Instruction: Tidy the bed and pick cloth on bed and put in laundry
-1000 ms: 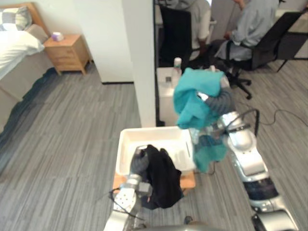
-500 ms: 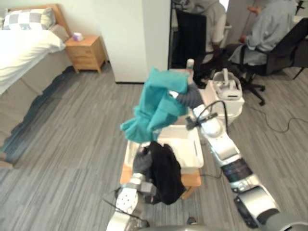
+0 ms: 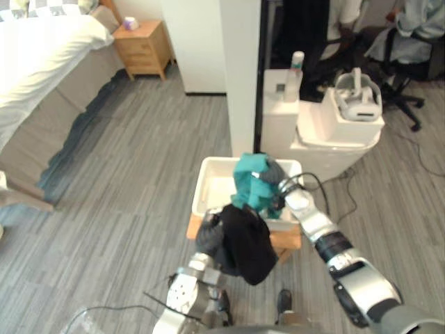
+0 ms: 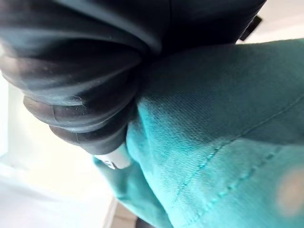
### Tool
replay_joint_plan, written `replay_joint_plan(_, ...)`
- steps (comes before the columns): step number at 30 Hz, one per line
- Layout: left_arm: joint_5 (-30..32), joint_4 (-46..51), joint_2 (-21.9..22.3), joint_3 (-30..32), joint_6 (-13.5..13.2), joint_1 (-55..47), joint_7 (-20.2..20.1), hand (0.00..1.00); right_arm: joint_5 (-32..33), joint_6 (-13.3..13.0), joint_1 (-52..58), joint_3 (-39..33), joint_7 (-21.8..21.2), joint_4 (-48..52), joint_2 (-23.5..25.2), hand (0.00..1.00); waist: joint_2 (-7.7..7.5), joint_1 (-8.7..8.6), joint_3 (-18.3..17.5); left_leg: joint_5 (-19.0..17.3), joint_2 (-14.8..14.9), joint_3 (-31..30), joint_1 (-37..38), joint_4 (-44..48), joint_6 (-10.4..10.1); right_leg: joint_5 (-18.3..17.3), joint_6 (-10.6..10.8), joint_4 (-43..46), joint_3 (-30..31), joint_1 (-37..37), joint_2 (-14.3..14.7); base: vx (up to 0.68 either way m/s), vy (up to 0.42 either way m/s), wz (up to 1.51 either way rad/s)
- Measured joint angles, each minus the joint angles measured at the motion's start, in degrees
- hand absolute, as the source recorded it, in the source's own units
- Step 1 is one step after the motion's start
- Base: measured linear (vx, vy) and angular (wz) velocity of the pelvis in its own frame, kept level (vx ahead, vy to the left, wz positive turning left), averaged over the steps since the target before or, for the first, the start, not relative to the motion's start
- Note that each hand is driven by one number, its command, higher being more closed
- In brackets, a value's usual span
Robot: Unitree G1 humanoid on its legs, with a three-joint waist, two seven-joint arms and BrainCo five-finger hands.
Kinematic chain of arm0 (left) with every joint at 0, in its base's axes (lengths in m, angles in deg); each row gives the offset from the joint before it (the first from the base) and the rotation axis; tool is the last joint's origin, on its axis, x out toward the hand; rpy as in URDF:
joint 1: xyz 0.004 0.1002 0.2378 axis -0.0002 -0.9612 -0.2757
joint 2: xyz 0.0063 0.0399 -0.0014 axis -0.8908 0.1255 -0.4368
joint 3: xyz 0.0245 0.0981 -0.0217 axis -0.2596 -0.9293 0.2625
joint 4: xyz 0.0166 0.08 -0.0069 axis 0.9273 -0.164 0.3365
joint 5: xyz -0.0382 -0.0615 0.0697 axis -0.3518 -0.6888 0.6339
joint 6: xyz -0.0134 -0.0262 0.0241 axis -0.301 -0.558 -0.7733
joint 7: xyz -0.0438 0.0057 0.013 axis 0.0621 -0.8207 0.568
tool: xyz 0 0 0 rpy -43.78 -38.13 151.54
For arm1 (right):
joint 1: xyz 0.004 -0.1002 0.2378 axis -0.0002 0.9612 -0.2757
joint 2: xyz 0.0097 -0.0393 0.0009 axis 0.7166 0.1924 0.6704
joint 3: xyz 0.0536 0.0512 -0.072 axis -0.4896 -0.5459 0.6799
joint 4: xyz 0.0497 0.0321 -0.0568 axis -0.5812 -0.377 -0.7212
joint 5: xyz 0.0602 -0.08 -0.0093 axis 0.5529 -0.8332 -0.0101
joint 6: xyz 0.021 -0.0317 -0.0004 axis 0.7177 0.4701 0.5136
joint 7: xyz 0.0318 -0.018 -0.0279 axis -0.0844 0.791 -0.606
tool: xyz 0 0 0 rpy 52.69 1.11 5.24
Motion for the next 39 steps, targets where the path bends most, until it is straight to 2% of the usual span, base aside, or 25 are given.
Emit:
replay_joint_plan(6, 0.19, 3.37, -0.14, 0.95, -0.17, 0.42, 0.16, 1.00, -10.73, -0.09, 7.47, 2.37, 0.19, 2.27, 1.49, 0.00, -0.61, -0.17, 0.33, 0.43, 0.23, 2.23, 1.88, 0.02, 0.23, 0.68, 0.17, -0.06, 1.15, 0.96, 0.16, 0.04, -0.011, -0.13)
replay_joint_plan(9, 0.24, 5.41, -0.16, 2.29, -0.89, 2.42, 0.86, 1.00, -13.75, -0.09, 7.79, 2.63, 1.25, 3.02, 2.63, 0.00, -0.78, -0.31, 0.36, 0.32, 0.23, 3.13, 3.17, 0.02, 0.31, 0.76, 0.15, -0.05, 1.57, 1.79, 0.18, 0.04, -0.001, -0.16)
replay_joint_plan(13, 0.39, 8.12, -0.05, 2.66, -2.66, 3.76, 3.02, 1.00, -16.04, -0.40, 7.78, 2.63, 3.25, 6.36, 3.20, 0.00, -1.51, -0.20, 0.44, -0.05, 0.29, 4.39, 4.73, 0.01, 0.12, 0.42, 0.54, 0.00, 2.82, 2.56, 0.30, -0.01, 0.006, -0.14)
replay_joint_plan(19, 3.62, 8.96, -0.10, 5.07, -2.76, 6.15, 7.13, 1.00, -20.08, -0.20, 7.78, 1.10, 6.10, 6.73, 3.62, 0.00, -2.83, -0.27, -0.19, -0.28, 0.22, 4.90, 5.54, 0.00, 0.04, 0.14, 0.28, 0.01, 2.96, 2.95, 0.15, -0.04, 0.012, -0.06)
replay_joint_plan(23, 8.00, 8.96, -0.42, 10.89, -3.57, 12.74, 11.45, 1.00, -20.15, 0.76, 7.81, -2.81, 7.79, 12.81, 2.65, 0.00, -3.27, -0.44, -0.65, -0.24, 0.10, 4.88, 5.75, 0.00, 0.04, 0.13, 0.31, -0.29, 2.95, 3.36, 0.13, -0.03, 0.006, 0.00)
replay_joint_plan(25, 11.23, 8.73, -1.64, 16.55, -4.94, 19.04, 15.93, 1.00, -20.13, 0.79, 7.81, -4.81, 9.51, 14.61, 2.18, 0.00, -3.90, -1.21, -2.16, -0.23, 0.10, 4.87, 6.02, 0.00, 0.03, 0.13, 0.31, -0.81, 2.98, 3.89, 0.12, 0.00, 0.000, 0.00)
replay_joint_plan(28, 14.39, 7.51, -3.10, 19.50, -5.74, 25.00, 19.29, 1.00, -20.03, 0.82, 7.81, -5.05, 9.83, 14.67, 1.27, 0.00, -4.19, -1.78, -2.96, -0.23, 0.05, 4.94, 6.47, -0.01, 0.03, 0.13, 0.32, -0.67, 3.07, 4.22, 0.14, 0.00, 0.000, 0.00)
replay_joint_plan(29, 16.38, 5.58, -4.30, 20.76, -6.27, 29.74, 21.37, 1.00, -19.85, 0.85, 7.88, -5.10, 9.71, 14.69, 0.62, 0.00, -4.18, -1.92, -3.00, -0.23, 0.01, 5.02, 6.99, -0.01, 0.03, 0.13, 0.32, -0.69, 3.17, 4.70, 0.17, 0.00, 0.000, 0.00)
replay_joint_plan(31, 17.95, 3.28, -5.61, 21.66, -6.40, 34.42, 22.86, 1.00, -19.30, 0.81, 8.54, -5.22, 9.51, 15.32, 0.17, 0.00, -4.07, -2.15, -3.39, -0.23, 0.01, 5.11, 7.02, -0.01, 0.03, 0.13, 0.32, -0.67, 3.32, 4.64, 0.23, 0.01, -0.004, -0.02)
replay_joint_plan(34, 21.81, -4.12, -9.95, 23.54, -6.08, 43.74, 25.78, 1.00, -17.13, 0.68, 10.81, -5.42, 8.26, 15.76, 0.17, 0.00, -3.79, -2.58, -4.35, -0.25, 0.21, 5.77, 7.18, -0.04, 0.00, 0.14, 0.30, -0.96, 4.73, 4.58, 0.25, 0.03, -0.008, -0.10)
replay_joint_plan(35, 22.98, -7.07, -11.92, 24.04, -5.60, 47.19, 26.70, 1.00, -16.42, 0.66, 11.94, -5.45, 7.29, 15.80, 0.16, 0.00, -3.85, -3.29, -4.38, -0.25, 0.24, 5.77, 7.19, -0.04, 0.00, 0.15, 0.29, -0.95, 4.76, 4.54, 0.28, 0.03, -0.009, -0.05)
replay_joint_plan(39, 25.61, -17.72, -18.28, 24.31, -3.49, 55.72, 26.86, 1.00, -14.17, 0.50, 20.55, -7.07, 6.15, 20.58, -0.54, 0.00, -4.08, -5.13, -4.54, -0.37, 0.23, 6.33, 7.11, -0.04, -0.17, 0.16, 0.26, -0.92, 5.63, 4.07, 0.32, 0.03, -0.010, -0.08)
